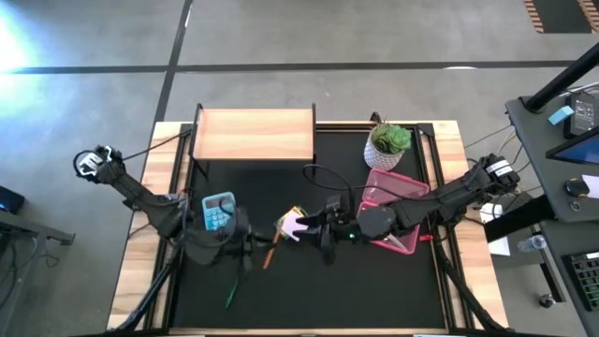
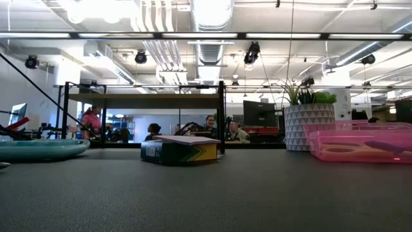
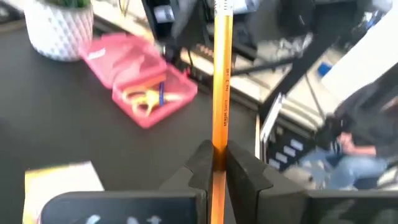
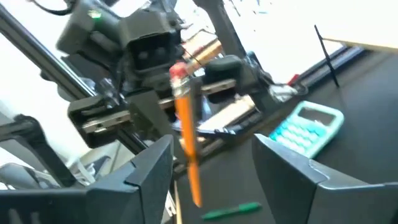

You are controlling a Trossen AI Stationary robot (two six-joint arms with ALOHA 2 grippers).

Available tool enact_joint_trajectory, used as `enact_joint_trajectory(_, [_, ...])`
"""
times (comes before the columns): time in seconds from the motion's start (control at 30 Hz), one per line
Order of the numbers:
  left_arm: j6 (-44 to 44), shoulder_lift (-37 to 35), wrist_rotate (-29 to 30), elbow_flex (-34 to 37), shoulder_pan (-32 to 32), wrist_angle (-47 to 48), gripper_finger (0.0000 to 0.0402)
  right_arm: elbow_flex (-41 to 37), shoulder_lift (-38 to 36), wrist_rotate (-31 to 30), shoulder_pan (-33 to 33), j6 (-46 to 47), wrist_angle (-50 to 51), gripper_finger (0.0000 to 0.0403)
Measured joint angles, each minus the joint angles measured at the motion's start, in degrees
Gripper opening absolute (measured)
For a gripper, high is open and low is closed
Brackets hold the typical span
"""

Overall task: Pack school essentials
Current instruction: Put the orange pencil into the pink supply box

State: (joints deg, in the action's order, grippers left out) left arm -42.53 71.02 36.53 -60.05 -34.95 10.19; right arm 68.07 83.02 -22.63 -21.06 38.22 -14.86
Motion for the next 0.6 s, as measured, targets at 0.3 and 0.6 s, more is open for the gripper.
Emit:
enact_joint_trajectory(0.3, [2.7, 0.1, -0.1, 0.0, 4.5, -3.7, 0.0012, 2.5, 0.0, -1.0, 0.5, -4.9, -0.6, 0.0219])
enact_joint_trajectory(0.6, [3.0, 0.1, -0.2, 0.1, 6.2, -4.2, 0.0012, 5.2, 0.5, -1.6, 2.5, -5.3, -0.5, 0.0219])
